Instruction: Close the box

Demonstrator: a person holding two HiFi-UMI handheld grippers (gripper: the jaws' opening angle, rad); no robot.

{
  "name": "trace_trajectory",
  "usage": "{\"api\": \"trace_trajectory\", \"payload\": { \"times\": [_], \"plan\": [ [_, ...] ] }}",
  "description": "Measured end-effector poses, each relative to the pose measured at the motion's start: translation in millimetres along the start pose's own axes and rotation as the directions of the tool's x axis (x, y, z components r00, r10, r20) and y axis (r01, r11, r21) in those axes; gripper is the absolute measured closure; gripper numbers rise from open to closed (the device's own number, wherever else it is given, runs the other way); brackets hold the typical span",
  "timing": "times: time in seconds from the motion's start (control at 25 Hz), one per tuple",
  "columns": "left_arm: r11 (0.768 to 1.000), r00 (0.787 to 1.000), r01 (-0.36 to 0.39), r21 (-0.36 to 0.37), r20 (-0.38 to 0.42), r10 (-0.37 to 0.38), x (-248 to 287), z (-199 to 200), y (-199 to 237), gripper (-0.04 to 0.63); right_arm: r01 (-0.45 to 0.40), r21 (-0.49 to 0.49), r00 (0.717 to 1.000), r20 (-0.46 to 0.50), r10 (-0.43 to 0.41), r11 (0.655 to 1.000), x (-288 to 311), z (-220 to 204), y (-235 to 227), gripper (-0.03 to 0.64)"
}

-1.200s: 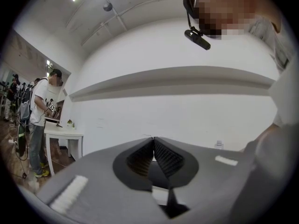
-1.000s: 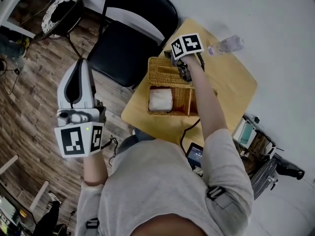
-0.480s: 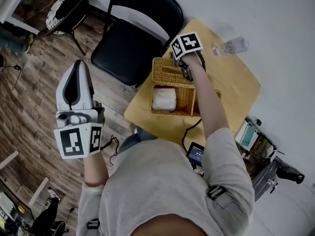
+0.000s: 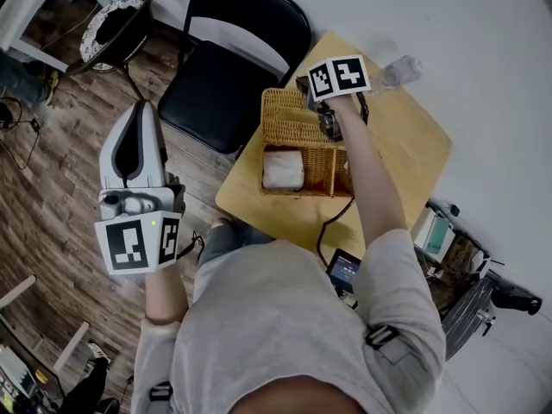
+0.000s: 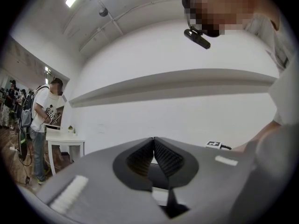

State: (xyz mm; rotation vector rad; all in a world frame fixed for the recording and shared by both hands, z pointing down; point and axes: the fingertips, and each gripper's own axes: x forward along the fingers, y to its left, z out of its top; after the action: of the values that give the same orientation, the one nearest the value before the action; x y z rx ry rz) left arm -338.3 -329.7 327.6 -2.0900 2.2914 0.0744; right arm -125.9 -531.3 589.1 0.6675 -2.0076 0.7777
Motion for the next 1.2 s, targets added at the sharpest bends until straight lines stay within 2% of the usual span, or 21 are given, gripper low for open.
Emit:
{"api": "trace_trajectory", "payload": {
  "times": [0.24, 0.56, 1.2],
  "plan": [
    [0.998, 0.997, 0.064, 0.012, 0.045, -0.065, -9.2, 20.9, -20.7, 0.537, -0.002, -0.012, 0.994, 0.113, 0.004, 1.000, -47.0, 11.2, 18.6, 0.603],
    [0.994, 0.989, 0.105, 0.024, 0.099, -0.107, -34.1, 50.1, -26.3, 0.537, 0.006, -0.015, 0.973, 0.231, -0.002, 1.000, -102.9, 9.6, 47.1, 0.603],
    [0.973, 0.961, 0.232, 0.010, 0.151, -0.231, -78.1, 70.1, -47.0, 0.537, 0.056, -0.007, 0.939, 0.340, -0.050, 0.998, -169.3, -49.4, 93.7, 0.604]
  ]
}}
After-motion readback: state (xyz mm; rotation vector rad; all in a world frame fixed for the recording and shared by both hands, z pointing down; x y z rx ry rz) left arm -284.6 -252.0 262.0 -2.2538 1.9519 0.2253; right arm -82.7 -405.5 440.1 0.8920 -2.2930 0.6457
